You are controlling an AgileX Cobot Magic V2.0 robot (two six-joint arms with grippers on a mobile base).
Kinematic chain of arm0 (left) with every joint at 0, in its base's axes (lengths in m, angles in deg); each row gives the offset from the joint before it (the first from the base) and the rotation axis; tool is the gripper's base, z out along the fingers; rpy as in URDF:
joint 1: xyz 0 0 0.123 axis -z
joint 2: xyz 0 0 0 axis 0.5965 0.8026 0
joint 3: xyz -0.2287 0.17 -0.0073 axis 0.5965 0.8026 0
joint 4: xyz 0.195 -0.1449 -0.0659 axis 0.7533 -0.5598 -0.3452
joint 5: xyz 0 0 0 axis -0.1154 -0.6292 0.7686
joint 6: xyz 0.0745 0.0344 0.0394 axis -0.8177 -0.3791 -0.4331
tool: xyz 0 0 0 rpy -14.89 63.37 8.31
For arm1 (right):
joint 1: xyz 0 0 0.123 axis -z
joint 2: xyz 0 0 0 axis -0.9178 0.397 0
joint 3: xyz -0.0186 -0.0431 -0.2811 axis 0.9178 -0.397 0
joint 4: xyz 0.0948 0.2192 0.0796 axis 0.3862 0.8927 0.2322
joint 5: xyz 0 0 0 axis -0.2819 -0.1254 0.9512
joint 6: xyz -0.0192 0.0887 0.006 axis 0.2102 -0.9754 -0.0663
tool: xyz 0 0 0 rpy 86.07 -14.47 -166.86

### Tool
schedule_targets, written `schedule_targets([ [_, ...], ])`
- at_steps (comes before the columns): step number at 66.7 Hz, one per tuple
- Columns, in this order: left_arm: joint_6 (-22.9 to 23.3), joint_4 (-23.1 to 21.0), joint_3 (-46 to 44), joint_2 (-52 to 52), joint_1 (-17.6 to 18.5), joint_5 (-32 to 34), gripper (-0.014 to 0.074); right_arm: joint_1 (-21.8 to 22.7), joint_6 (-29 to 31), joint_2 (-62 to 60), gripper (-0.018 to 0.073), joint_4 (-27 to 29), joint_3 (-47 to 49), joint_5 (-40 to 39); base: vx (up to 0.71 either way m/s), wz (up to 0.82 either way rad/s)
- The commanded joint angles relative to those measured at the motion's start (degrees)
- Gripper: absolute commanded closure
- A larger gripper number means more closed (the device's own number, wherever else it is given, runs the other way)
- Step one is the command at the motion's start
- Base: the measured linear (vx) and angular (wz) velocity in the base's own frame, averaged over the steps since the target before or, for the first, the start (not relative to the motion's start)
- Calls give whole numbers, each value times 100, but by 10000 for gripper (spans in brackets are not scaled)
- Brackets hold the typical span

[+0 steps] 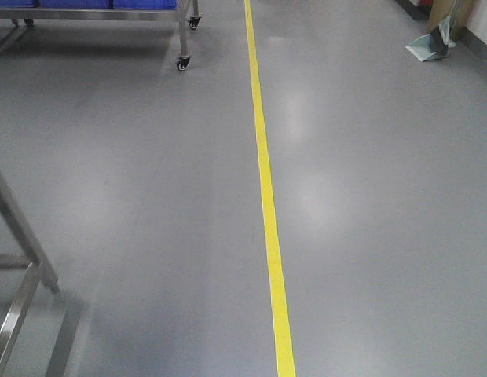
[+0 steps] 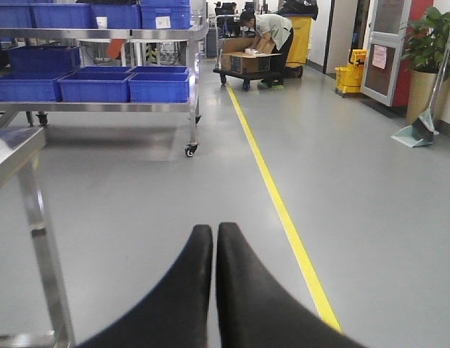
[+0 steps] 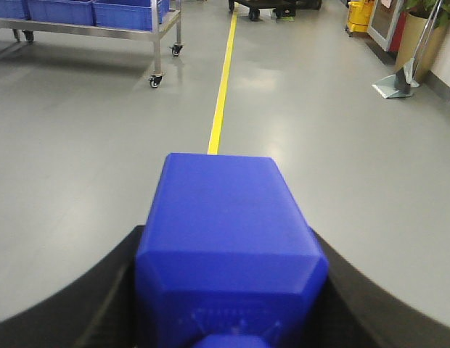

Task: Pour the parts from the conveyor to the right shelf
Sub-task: 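Drive the base to the shelf and face the empty blue bin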

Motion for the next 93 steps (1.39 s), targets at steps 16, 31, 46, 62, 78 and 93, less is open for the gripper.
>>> schedule_targets([
  [16, 49, -45, -112, 102, 42, 449, 602, 10, 51, 99, 564, 1, 146, -455, 78, -4],
  [31, 49, -45, -112, 102, 42, 449, 602, 10, 51, 99, 564, 1, 146, -455, 77, 1],
  [46, 49, -45, -112, 102, 42, 449, 602, 10, 51, 99, 564, 1, 146, -450, 75, 13],
  [62, 49, -45, -112, 102, 42, 449, 602, 10, 51, 99, 564, 1, 146, -450, 73, 19],
  [78, 49, -45, -112, 102, 42, 449, 602, 10, 51, 99, 564, 1, 146, -456, 69, 24],
  [93, 49, -45, -112, 102, 42, 449, 602, 10, 51, 99, 564, 1, 146, -456, 68, 21],
])
